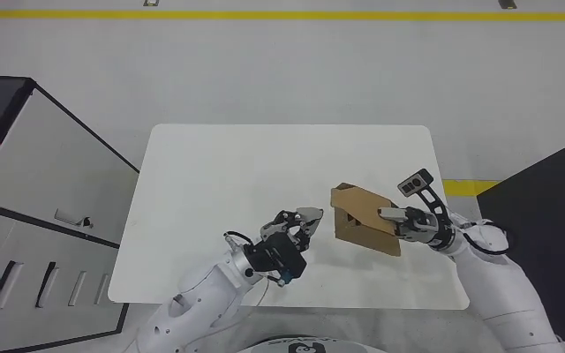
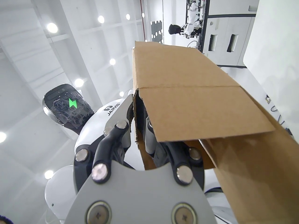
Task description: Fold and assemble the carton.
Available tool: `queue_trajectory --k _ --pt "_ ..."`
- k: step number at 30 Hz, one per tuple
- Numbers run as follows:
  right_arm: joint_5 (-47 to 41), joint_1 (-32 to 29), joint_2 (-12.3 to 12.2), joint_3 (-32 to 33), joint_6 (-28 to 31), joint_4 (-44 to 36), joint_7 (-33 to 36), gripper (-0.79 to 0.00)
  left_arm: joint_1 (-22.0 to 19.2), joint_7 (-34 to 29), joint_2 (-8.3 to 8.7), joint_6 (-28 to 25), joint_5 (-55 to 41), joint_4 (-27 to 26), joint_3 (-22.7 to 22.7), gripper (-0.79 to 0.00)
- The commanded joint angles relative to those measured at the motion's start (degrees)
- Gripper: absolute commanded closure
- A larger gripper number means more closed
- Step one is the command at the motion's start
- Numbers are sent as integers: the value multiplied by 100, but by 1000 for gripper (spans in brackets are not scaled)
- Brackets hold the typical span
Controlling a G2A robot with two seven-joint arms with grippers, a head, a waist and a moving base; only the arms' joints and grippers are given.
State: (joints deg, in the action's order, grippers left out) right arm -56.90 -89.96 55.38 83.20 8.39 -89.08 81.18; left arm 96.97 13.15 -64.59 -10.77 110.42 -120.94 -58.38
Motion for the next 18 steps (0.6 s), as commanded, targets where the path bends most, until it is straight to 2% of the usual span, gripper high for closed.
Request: queue_trajectory --k 1,8,18 --pt "-33 -24 7 32 68 32 -55 0 50 -8 8 -15 -6 -65 -12 0" --pt "160 -104 27 105 233 -10 -473 0 141 8 23 -85 118 -326 76 0" --pt "187 -155 50 74 252 -76 -281 0 -41 -127 -21 -12 393 -192 412 0"
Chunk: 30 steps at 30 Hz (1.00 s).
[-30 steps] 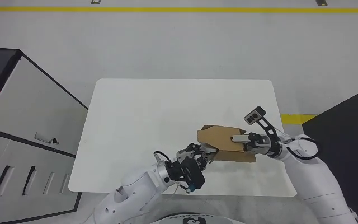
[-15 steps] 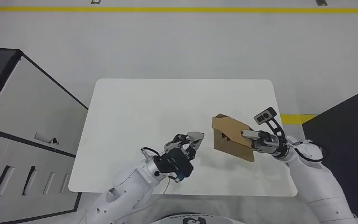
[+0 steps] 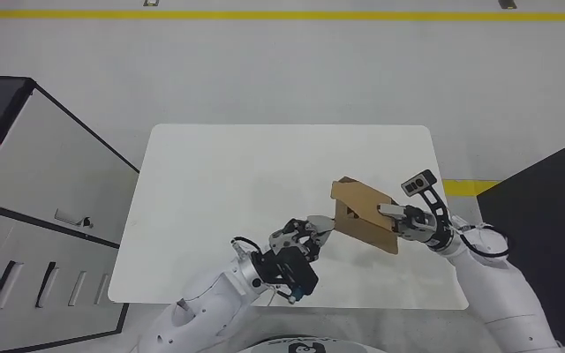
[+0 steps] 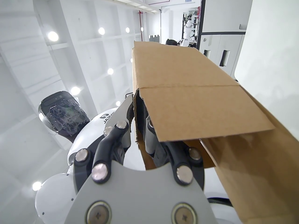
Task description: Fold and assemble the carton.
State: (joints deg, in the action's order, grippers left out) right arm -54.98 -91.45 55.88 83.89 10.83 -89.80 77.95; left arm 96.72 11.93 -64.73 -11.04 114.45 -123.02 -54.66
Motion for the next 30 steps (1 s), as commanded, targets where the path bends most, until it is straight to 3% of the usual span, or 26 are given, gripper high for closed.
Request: queue_trajectory --k 1,18,30 --pt "11 -13 0 15 15 -4 77 0 -36 -11 -12 11 1 33 74 0" --pt "10 -180 10 186 68 -131 259 0 -209 -85 -49 -67 8 147 337 0" --pt "238 -201 7 168 -115 -167 354 0 -146 -134 -23 -4 4 142 200 0"
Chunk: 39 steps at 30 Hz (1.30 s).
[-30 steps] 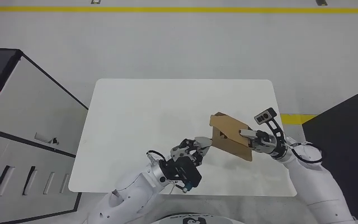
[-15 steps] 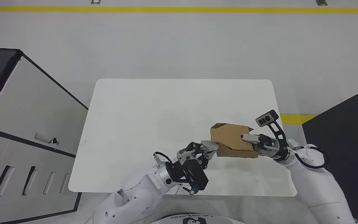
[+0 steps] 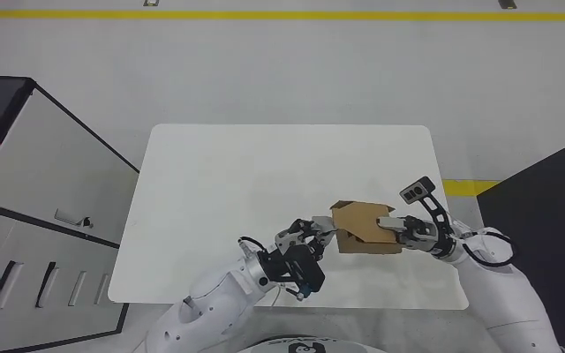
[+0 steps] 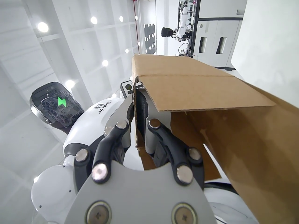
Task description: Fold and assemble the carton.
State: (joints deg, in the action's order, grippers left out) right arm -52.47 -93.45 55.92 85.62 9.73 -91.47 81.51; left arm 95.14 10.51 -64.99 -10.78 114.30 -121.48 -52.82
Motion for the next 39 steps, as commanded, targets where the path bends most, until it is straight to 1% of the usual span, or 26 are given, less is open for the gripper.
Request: queue_trajectory --k 1,8,13,17,25,39 --pt "-22 2 5 -9 -7 -3 -4 0 21 17 4 -42 19 -13 30 0" --pt "43 8 11 41 -63 83 -289 0 42 -139 6 104 -42 32 -75 0" --pt "90 -33 14 95 -88 95 -499 0 80 32 31 33 -10 -91 -138 0" --pt "113 -47 22 101 -97 64 -636 0 120 136 37 -82 -5 -160 -37 0" --pt "90 -18 39 41 -80 6 -497 0 12 142 9 -133 22 -74 178 0" --pt "-99 -19 68 49 103 -118 -235 0 -92 150 -3 -175 -82 8 257 0"
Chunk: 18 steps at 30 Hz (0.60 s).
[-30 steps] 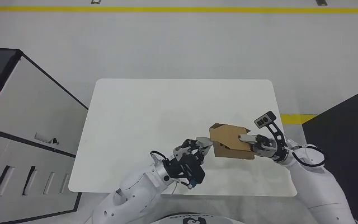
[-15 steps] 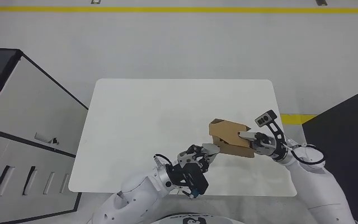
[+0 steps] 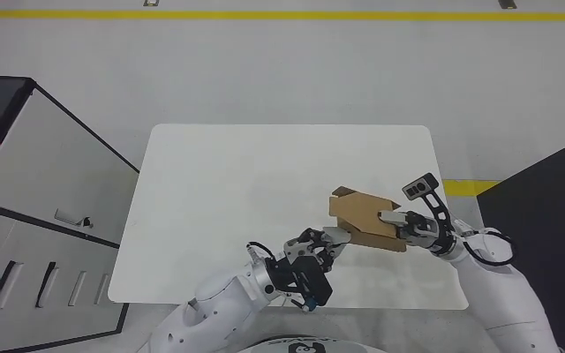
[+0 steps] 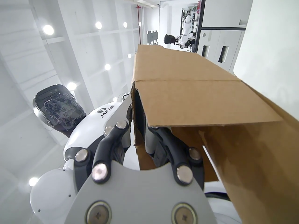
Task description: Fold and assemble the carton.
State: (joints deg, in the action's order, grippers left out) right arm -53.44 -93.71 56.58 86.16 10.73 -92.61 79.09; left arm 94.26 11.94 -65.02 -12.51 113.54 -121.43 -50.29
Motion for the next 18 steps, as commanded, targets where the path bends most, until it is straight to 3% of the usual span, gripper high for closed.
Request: queue_trajectory --k 1,6,18 --pt "-4 13 4 -9 4 -4 16 0 -8 6 0 -7 -13 10 6 0" --pt "78 46 7 -13 -35 29 -5 0 -19 -26 4 71 -69 42 -71 0" --pt "158 120 13 -63 -179 143 96 0 251 -89 105 215 -218 82 -768 0"
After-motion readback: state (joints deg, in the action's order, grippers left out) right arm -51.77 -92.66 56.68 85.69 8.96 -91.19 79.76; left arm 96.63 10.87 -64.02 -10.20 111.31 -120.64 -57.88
